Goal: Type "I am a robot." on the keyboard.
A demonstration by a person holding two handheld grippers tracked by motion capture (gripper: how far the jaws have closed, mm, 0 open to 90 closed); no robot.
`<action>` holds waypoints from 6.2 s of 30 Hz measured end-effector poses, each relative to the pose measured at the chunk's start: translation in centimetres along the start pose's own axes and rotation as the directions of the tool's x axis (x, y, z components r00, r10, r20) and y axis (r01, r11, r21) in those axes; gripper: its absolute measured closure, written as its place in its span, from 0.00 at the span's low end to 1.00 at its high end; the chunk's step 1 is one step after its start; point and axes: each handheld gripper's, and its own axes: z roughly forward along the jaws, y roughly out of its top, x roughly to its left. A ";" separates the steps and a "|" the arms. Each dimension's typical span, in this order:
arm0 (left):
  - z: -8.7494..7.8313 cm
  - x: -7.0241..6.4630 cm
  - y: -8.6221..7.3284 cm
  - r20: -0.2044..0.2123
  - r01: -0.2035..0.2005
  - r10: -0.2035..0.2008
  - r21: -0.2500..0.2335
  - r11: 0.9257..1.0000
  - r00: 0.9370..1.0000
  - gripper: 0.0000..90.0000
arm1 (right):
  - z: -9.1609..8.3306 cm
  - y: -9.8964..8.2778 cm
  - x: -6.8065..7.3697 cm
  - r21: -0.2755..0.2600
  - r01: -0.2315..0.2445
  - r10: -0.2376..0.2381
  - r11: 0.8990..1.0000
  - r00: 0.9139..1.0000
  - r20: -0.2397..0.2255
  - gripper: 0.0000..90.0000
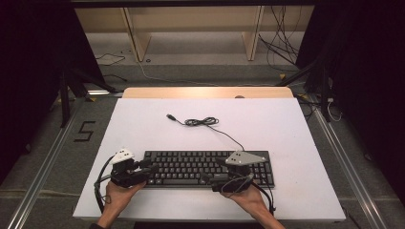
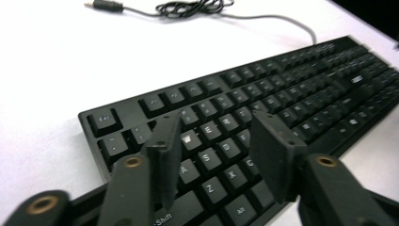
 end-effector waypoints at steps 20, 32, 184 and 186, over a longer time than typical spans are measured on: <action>-1.5 -0.6 -0.1 0.045 0.003 0.002 -0.117 0.993 0.999 0.30 | 2.5 0.0 0.9 0.043 0.019 -0.017 0.999 0.998 -0.057 0.46; -1.8 -1.1 -0.2 0.051 0.003 0.004 -0.135 0.991 0.999 0.29 | 3.9 -0.1 1.4 0.088 0.044 -0.036 0.995 0.996 -0.086 0.75; 6.5 -1.4 1.7 0.031 -0.116 0.112 0.183 0.976 0.993 0.99 | -0.2 -0.1 0.1 -0.015 0.010 -0.010 1.000 1.000 0.002 0.26; 6.3 -1.4 1.9 0.030 -0.110 0.107 0.171 0.979 0.994 0.93 | -0.3 -0.1 0.0 -0.020 0.007 -0.006 1.000 1.000 0.003 0.26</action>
